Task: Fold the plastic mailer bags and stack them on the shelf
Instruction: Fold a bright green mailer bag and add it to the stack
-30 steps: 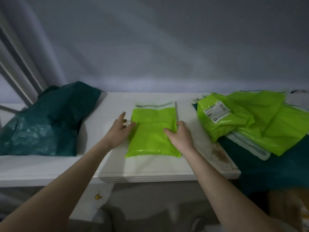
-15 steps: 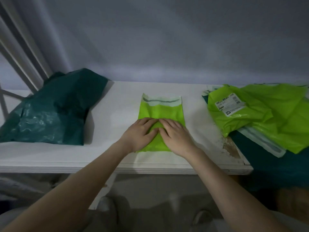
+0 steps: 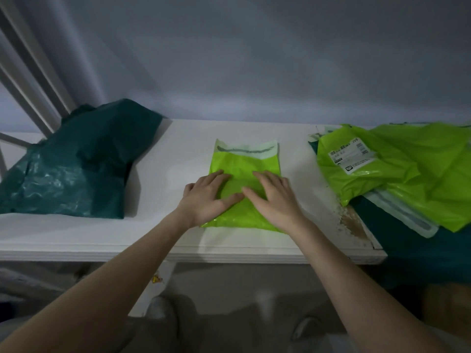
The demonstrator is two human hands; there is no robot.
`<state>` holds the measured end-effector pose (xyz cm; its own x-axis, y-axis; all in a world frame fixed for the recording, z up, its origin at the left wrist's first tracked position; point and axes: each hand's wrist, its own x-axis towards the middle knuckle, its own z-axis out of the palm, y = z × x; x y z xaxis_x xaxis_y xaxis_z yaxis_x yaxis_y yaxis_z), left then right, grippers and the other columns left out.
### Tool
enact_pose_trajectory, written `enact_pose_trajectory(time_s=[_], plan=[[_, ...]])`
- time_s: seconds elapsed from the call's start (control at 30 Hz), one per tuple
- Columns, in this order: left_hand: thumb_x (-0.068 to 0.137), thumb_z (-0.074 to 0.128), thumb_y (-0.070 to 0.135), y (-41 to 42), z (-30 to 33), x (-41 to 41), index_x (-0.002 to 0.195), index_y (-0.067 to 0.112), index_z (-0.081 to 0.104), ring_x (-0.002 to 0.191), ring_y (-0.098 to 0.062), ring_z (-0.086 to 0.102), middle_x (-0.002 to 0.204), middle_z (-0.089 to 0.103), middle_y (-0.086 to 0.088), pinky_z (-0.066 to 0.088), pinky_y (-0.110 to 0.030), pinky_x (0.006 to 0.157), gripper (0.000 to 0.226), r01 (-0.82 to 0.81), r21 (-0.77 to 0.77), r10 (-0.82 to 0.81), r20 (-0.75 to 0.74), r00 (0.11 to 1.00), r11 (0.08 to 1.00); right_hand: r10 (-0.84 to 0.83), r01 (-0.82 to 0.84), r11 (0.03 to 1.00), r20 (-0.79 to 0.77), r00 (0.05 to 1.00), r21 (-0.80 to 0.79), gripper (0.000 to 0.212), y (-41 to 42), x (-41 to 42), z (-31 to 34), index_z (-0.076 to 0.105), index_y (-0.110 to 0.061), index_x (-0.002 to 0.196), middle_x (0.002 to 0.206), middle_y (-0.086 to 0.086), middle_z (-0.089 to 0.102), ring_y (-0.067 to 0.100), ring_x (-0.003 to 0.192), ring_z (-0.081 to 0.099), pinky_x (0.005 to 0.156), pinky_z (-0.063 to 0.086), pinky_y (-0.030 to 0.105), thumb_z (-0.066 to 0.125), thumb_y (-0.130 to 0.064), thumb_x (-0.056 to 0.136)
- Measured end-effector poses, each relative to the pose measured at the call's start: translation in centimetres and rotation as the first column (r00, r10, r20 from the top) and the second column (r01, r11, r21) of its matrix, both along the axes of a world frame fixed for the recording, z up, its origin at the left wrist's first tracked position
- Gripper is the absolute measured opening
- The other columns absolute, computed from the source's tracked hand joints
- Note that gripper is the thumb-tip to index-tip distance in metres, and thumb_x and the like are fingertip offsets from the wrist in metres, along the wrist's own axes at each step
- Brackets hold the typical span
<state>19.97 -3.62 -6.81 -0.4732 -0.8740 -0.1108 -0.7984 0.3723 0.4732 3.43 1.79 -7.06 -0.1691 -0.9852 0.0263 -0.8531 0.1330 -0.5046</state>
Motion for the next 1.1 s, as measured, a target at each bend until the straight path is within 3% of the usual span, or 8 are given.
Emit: enact_pose_trajectory(time_s=[0.1,0.17,0.27,0.37,0.53,0.83,0.97,1.1], plan=[[0.077,0.033,0.067,-1.6,1.1,-0.4,0.134,0.034,0.041,0.134,-0.02,0.032,0.146,0.034,0.008,0.022,-0.041,0.11,0.066,-0.119,0.037,0.124,-0.218,0.968,0.992,-0.065,0.077,0.979,0.069,0.995,-0.187,0.044,-1.3,-1.2,0.6,0.049,-0.011,0.132,0.134,0.007,0.05,0.029,0.126,0.037,0.106,0.027,0.031,0.055,-0.026,0.091],[0.089,0.034,0.055,-3.2,1.2,-0.5,0.13,0.029,0.048,0.129,-0.022,0.037,0.14,0.041,0.005,0.028,-0.041,0.106,0.051,-0.161,-0.115,0.126,-0.263,0.957,0.98,-0.058,0.052,0.967,-0.018,0.998,-0.25,0.041,-2.4,-2.1,1.1,0.051,-0.008,0.13,0.13,0.009,0.053,0.029,0.122,0.042,0.102,0.033,0.033,0.053,-0.015,0.089],[0.099,0.032,0.036,-5.6,0.6,-0.8,0.132,0.02,0.049,0.126,-0.025,0.041,0.139,0.045,0.0,0.034,-0.04,0.103,0.04,-0.105,-0.324,0.044,-0.19,0.981,0.94,0.023,-0.058,0.969,-0.146,0.989,-0.241,0.044,-4.3,-3.2,1.5,0.044,-0.006,0.136,0.14,0.009,0.046,0.026,0.129,0.038,0.106,0.03,0.033,0.048,-0.014,0.093],[0.092,0.02,0.04,-7.5,0.0,-1.6,0.141,0.016,0.04,0.134,-0.025,0.036,0.148,0.038,-0.003,0.031,-0.04,0.109,0.058,0.079,-0.378,-0.098,-0.031,0.995,0.922,0.119,-0.159,0.975,-0.238,0.964,-0.156,0.047,-6.2,-3.2,1.0,0.034,-0.009,0.144,0.151,0.005,0.032,0.02,0.139,0.026,0.114,0.019,0.029,0.04,-0.019,0.098],[0.101,0.022,0.041,-8.9,-1.7,-3.1,0.15,0.021,0.013,0.145,-0.013,0.009,0.158,0.011,0.005,0.009,-0.031,0.118,0.054,0.313,-0.239,-0.259,0.234,0.937,0.919,0.246,-0.25,0.968,-0.28,0.928,0.023,0.052,-8.3,-2.5,-0.9,0.022,-0.017,0.149,0.157,-0.002,0.02,0.015,0.144,0.017,0.118,0.012,0.031,0.034,-0.03,0.1],[0.097,0.021,0.054,-8.5,-2.1,-2.9,0.15,0.022,-0.007,0.145,-0.009,-0.01,0.157,-0.014,0.005,-0.004,-0.032,0.117,0.068,0.167,-0.097,-0.135,0.275,0.952,0.981,0.168,-0.099,0.967,-0.293,0.941,0.235,0.057,-8.0,-2.9,-1.7,0.0,-0.033,0.15,0.158,-0.004,-0.012,0.014,0.146,-0.011,0.116,-0.008,0.049,0.018,-0.049,0.099],[0.092,0.023,0.064,-8.6,-2.2,-2.7,0.15,0.018,-0.009,0.145,-0.009,-0.011,0.157,-0.015,0.003,-0.005,-0.034,0.118,0.08,0.085,-0.119,-0.05,0.273,0.961,0.989,0.048,0.02,0.978,-0.315,0.948,0.207,0.074,-8.0,-3.1,-1.8,-0.005,-0.017,0.151,0.158,0.001,-0.014,0.014,0.146,-0.012,0.115,-0.008,0.05,0.02,-0.058,0.095],[0.09,0.027,0.066,-8.4,-2.2,-2.7,0.15,0.019,-0.01,0.145,-0.012,-0.011,0.157,-0.015,-0.002,-0.006,-0.034,0.118,0.085,0.04,-0.126,-0.013,0.21,0.978,0.991,0.02,0.015,0.99,-0.252,0.967,0.137,0.075,-7.7,-3.1,-2.0,-0.004,-0.022,0.151,0.159,0.004,-0.01,0.016,0.146,-0.009,0.115,-0.006,0.051,0.027,-0.059,0.094]])
